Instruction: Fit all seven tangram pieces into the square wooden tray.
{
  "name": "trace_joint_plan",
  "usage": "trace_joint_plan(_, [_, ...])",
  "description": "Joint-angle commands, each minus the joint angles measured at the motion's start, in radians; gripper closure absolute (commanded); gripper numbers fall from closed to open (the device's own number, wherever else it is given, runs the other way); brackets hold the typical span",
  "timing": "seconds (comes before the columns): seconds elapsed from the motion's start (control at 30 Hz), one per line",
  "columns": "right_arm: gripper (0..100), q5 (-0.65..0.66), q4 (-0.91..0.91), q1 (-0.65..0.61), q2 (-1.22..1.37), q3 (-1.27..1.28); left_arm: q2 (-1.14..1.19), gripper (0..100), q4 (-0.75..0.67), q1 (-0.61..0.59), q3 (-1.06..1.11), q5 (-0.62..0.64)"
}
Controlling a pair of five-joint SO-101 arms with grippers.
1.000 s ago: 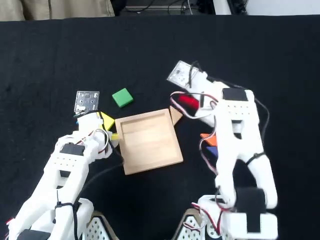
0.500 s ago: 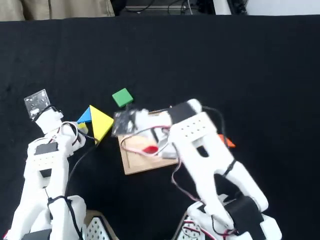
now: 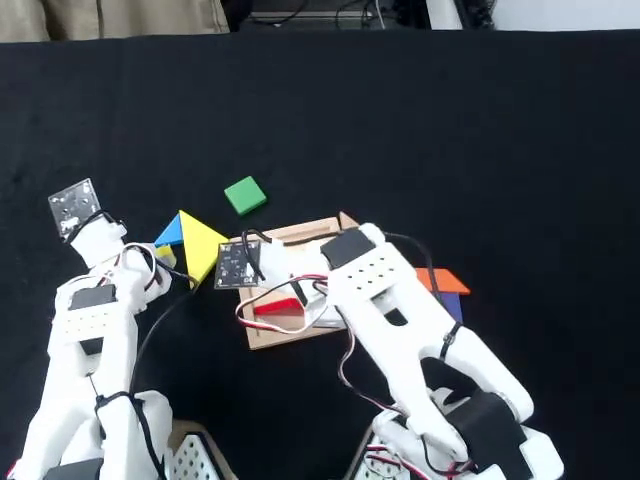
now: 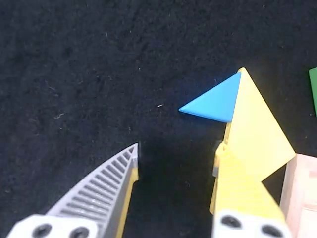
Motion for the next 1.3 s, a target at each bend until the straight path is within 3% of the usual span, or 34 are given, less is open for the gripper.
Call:
trace_joint_plan(0.0, [98.7, -0.018, -0.014, -0.011, -0.03, 0.002, -0.015, 75, -0.014, 0.01, -0.053, 0.003])
trace_joint_plan(0.4, [98.7, 0.058, 0.035, 0.066, -0.03, 0.024, -0.015, 75, -0.014, 0.01, -0.053, 0.003])
trace_joint_plan(0.7, [98.7, 0.068, -0.064, 0.094, -0.03, 0.065, -0.014, 75, -0.014, 0.01, -0.053, 0.002])
trace_joint_plan(1.27, [98.7, 0.388, -0.057, 0.081, -0.031, 0.102, -0.005, 75, -0.051, 0.027, -0.053, -0.002])
